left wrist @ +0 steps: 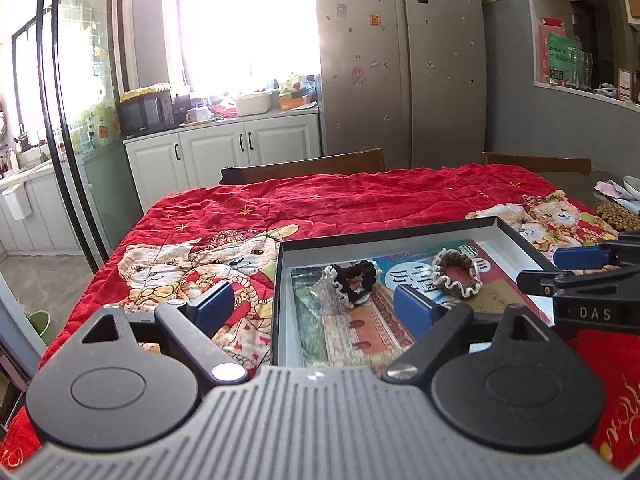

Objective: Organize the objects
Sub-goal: 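Move both open tools back toward the hair ties on the quilt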

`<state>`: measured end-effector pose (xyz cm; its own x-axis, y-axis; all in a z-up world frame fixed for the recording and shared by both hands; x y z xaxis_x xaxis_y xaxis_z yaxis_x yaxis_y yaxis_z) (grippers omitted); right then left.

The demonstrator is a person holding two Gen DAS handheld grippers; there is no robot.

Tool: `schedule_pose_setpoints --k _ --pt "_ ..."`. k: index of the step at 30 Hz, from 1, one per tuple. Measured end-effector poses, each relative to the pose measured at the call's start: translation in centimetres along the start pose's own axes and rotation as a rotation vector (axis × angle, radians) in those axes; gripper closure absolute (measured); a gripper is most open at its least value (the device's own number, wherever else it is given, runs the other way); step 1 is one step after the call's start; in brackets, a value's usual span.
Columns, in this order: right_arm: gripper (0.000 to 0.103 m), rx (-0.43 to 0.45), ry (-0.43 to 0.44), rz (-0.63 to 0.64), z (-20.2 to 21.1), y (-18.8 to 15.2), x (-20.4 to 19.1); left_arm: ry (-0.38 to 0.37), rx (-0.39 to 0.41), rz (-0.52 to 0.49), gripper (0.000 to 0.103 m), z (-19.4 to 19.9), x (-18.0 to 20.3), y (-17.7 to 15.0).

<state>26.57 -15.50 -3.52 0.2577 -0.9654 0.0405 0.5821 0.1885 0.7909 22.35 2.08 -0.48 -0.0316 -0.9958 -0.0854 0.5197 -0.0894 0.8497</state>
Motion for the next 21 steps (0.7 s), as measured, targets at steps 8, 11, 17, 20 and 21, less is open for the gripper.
schedule_pose_setpoints --k 8,11,17,20,21 --pt "0.055 0.021 0.015 0.014 2.5 -0.9 -0.4 -0.002 0.013 -0.044 0.008 2.4 -0.1 -0.9" --pt "0.054 0.026 0.025 0.009 3.3 -1.3 -0.4 -0.004 0.007 -0.053 0.007 2.9 -0.4 -1.5" --pt "0.054 0.038 0.04 0.02 5.0 -2.3 -0.7 -0.01 -0.017 -0.061 0.007 3.7 -0.9 -3.2" --pt "0.054 0.04 0.054 0.026 5.8 -2.9 -1.1 -0.022 -0.022 -0.072 0.007 4.2 -0.9 -4.1" --pt "0.054 0.039 0.058 0.028 6.0 -3.2 -1.2 -0.03 -0.026 -0.077 0.006 4.3 -0.9 -4.4"
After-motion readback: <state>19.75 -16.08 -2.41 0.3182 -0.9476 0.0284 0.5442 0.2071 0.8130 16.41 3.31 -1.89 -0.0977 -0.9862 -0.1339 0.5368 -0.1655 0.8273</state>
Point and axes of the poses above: each gripper's, at about its wrist camera, not at the fingertips, and z roughly against the way its jaws point, x to its right, y to its top, the point moved 9 cm from there along -z, roughly the way its jaws point, and after that the axes turned 4 degrees about -x, right-handed, at the moved point
